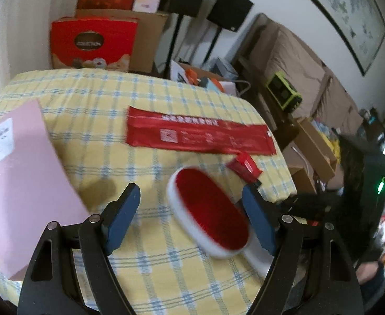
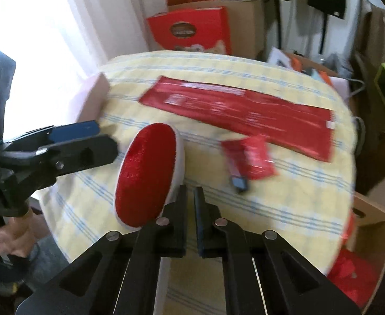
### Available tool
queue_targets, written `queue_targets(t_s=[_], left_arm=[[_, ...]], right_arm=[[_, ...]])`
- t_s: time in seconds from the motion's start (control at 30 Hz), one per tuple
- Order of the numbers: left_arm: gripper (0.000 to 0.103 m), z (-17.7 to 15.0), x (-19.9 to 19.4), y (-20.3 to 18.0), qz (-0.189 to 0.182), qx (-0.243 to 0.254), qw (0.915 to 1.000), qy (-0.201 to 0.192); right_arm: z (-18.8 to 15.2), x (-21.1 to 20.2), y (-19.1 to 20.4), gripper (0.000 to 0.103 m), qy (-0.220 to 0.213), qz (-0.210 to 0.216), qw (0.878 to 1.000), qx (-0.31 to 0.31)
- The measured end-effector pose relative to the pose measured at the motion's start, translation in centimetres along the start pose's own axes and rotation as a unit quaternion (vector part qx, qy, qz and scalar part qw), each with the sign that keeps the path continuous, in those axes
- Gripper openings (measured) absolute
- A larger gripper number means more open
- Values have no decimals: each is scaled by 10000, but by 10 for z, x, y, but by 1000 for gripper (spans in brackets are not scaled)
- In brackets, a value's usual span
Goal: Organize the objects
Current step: 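Reach the right gripper to the dark red tube and close on it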
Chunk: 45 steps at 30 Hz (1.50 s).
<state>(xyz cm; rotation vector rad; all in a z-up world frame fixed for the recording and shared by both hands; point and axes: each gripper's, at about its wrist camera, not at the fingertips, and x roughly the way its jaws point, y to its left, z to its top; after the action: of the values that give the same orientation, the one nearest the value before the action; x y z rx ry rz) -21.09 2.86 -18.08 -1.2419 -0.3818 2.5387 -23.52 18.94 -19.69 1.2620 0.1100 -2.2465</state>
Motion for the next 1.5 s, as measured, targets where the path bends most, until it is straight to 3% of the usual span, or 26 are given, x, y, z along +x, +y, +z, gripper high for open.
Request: queue_targets(t_s=[0.13,0.2,0.3,0.4,0.53,0.63,0.77,1.0,1.17,1.4,1.5], left_arm=[[77,3,-8,12,37,-185,9998,-92],[77,5,-10,18,29,-311,9995,-106],[77,5,-8,22,-38,-450,9990,-58],[77,3,-4,19,-43,-414,9991,-7],[77,0,0,12,-38,-332,9994,45],[77,-2,1,11,-14,-330,9994,50],[77,-2,1,13,12,-374,9993,37],[77,0,-7,13,40,-379,9993,-42],[77,5,-11,22,112,-507,9986,-101],[77,5,-12,26,121,-583,9982,-95],[77,5,-14,24,108,-577,9982,-101]], right_arm=[[6,9,15,5,-1,143,9998,-113],[8,-2,8,5,-203,39,9997,-120],[13,-23,-18,9,-696,-652,9953,154],[19,-30,-46,10,-880,-1363,9862,342],[28,-14,-60,11,-710,-1571,9849,176],[29,4,-53,12,-536,-1575,9861,-61],[21,16,-40,29,-506,-1447,9878,-272],[15,20,-11,33,-412,-1418,9855,-834],[8,10,-1,34,-385,-989,9906,-868],[-19,8,24,33,-23,-866,9889,-1205],[-28,3,27,32,-65,-766,9901,-1174]])
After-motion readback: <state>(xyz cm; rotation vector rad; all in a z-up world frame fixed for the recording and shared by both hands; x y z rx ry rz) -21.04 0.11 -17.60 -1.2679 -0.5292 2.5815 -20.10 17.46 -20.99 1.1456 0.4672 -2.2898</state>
